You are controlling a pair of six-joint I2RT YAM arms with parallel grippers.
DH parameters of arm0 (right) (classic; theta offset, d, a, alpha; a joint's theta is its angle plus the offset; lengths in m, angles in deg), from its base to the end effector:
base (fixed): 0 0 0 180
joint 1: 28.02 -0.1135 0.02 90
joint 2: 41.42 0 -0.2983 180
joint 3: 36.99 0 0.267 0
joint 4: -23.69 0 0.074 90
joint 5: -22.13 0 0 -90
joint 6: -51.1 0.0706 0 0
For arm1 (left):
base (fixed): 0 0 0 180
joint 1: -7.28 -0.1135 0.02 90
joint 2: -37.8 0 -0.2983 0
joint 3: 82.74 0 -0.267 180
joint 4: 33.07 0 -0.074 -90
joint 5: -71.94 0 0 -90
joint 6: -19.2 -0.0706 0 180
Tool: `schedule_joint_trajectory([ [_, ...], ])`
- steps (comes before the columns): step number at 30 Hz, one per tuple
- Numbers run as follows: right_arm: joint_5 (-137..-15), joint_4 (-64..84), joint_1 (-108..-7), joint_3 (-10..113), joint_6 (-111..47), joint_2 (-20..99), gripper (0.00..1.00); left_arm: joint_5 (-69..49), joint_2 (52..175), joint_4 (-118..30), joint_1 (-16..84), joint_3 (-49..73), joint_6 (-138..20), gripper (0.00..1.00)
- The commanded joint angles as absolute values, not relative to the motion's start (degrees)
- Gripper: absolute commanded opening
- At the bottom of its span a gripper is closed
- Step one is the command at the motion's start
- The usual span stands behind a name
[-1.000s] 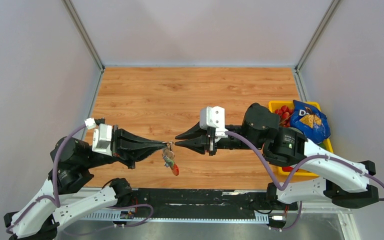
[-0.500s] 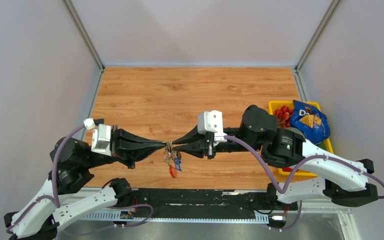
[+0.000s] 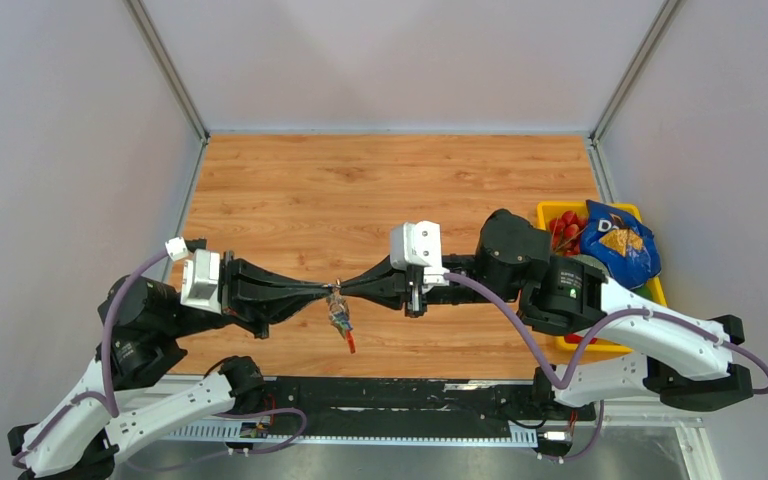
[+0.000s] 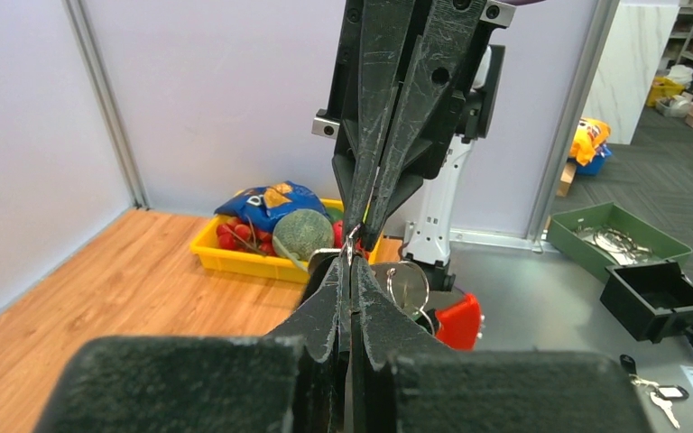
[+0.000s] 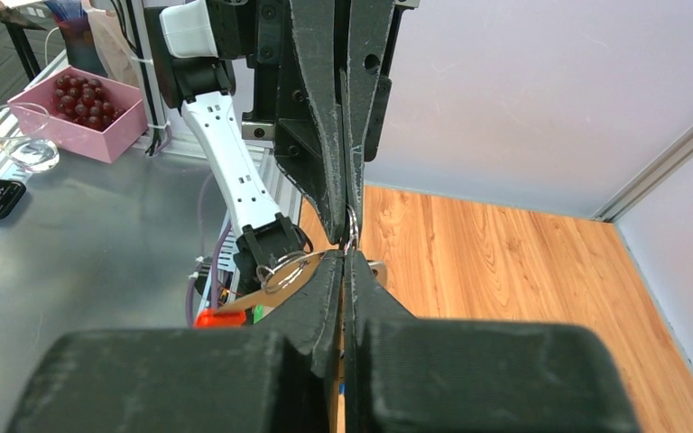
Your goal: Put the keys on the keyring
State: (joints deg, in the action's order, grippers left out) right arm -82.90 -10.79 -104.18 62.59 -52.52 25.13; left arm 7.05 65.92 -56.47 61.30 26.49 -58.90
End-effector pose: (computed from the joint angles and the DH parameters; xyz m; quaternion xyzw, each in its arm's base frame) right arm 0.0462 0.2639 0.5291 -0.5657 0.4385 0.4393 0.5430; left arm 0.0248 -0.0852 0.4805 0.3685 0.4636 -0.5386 0.5993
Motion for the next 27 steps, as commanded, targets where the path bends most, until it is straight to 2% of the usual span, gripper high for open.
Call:
schedule_joint_trajectory([
  [1,-81.95,-8.28,-104.98,64.06,-53.31,25.09,0.0,7.28,64.85,-52.63,61.36,26.33,-58.14,0.0],
  [13,-83.54,-4.6,-105.28,56.91,-50.97,21.99,0.0,6.07,63.56,-49.06,61.34,26.86,-56.81,0.0],
  [27,-86.6,-5.1,-105.37,56.51,-53.42,24.17,0.0,5.88,64.63,-46.21,61.41,27.32,-55.4,0.0],
])
